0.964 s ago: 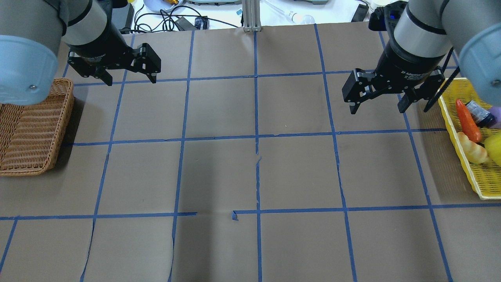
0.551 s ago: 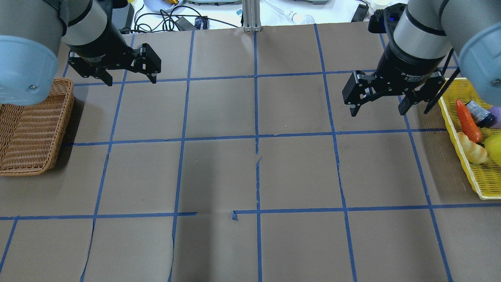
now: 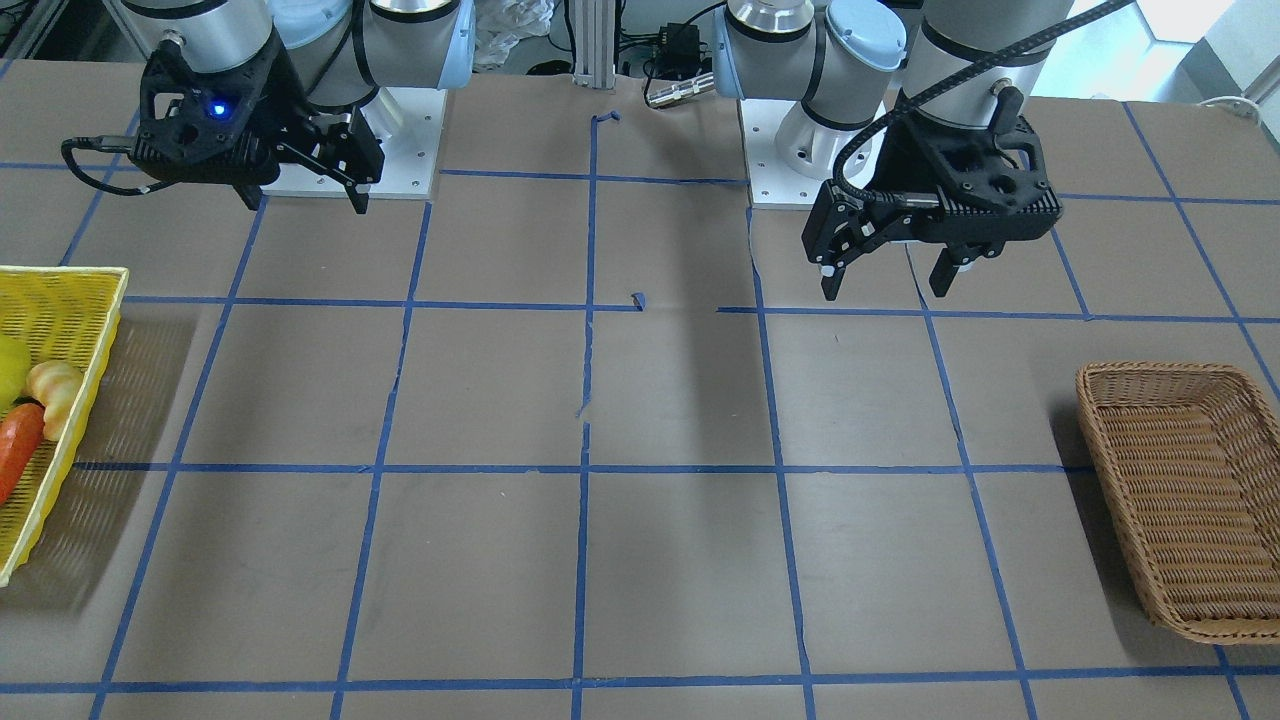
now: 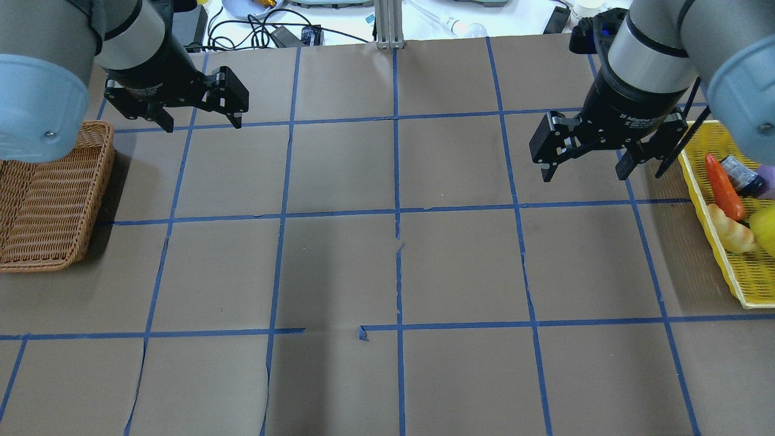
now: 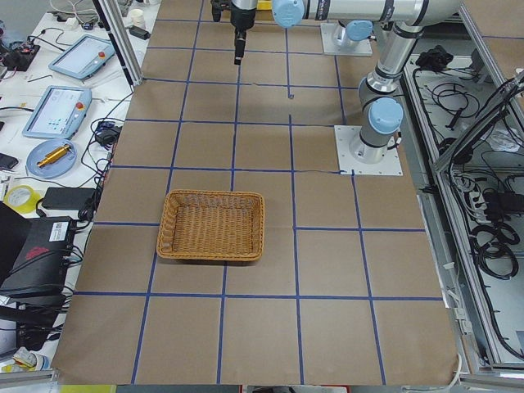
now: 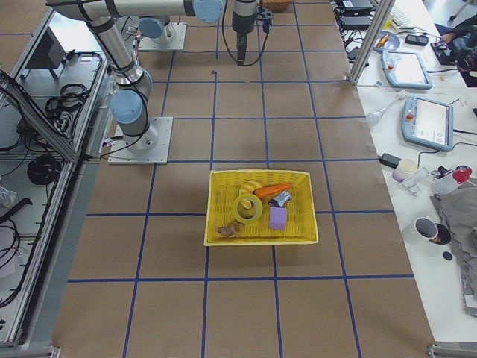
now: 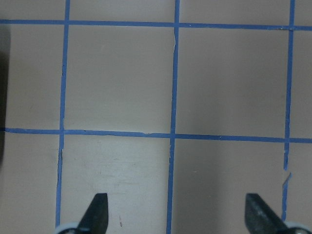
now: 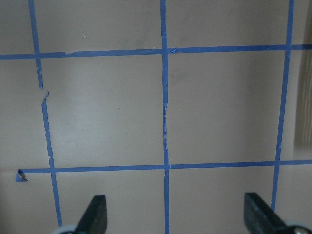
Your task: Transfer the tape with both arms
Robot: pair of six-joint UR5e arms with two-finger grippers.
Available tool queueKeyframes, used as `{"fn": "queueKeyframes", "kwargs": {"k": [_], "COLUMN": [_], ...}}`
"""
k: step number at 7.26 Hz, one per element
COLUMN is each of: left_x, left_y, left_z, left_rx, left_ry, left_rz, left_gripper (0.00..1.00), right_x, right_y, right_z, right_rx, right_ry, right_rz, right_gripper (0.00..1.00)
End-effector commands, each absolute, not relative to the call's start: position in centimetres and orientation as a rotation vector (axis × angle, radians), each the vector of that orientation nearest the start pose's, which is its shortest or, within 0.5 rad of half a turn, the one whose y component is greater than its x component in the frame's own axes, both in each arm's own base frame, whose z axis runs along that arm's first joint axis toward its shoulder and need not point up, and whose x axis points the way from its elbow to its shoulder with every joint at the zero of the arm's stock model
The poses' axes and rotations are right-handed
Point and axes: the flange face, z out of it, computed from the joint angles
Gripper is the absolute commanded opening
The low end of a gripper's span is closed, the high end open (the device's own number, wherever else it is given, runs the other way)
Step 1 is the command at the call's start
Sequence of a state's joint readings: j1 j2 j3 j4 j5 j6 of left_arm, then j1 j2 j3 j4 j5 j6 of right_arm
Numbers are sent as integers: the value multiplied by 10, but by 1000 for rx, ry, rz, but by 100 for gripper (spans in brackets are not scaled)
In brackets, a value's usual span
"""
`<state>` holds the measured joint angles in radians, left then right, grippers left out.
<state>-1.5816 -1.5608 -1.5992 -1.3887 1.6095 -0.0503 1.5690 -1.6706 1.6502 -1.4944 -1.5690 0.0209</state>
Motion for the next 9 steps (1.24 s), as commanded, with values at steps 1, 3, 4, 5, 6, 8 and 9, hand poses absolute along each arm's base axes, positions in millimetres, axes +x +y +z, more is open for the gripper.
{"fn": "queueKeyframes", "kwargs": {"k": [1, 3, 4, 5, 6, 8, 9], "left_x": [-135, -135, -135, -135, -135, -135, -135], "left_y": [-501, -501, -501, -500, -500, -500, -500], "left_z": [498, 499, 499, 500, 500, 500, 500], "left_rx": [-64, -64, -64, -64, -65, -64, -64], "left_ry": [3096, 3095, 3095, 3095, 3095, 3097, 3095], "left_rz": [-254, -256, -259, -259, -261, -261, -259], "left_gripper": [100, 100, 100, 100, 100, 100, 100], "right_x": [132, 132, 132, 133, 133, 133, 133], "right_y": [-443, -441, -441, -441, -441, -441, -441], "right_z": [488, 486, 486, 485, 485, 485, 485], "right_rx": [41, 46, 46, 55, 55, 55, 53], "right_ry": [3139, 3138, 3138, 3138, 3138, 3140, 3140], "right_rz": [94, 120, 120, 123, 128, 130, 130], "right_gripper": [100, 100, 100, 100, 100, 100, 100]}}
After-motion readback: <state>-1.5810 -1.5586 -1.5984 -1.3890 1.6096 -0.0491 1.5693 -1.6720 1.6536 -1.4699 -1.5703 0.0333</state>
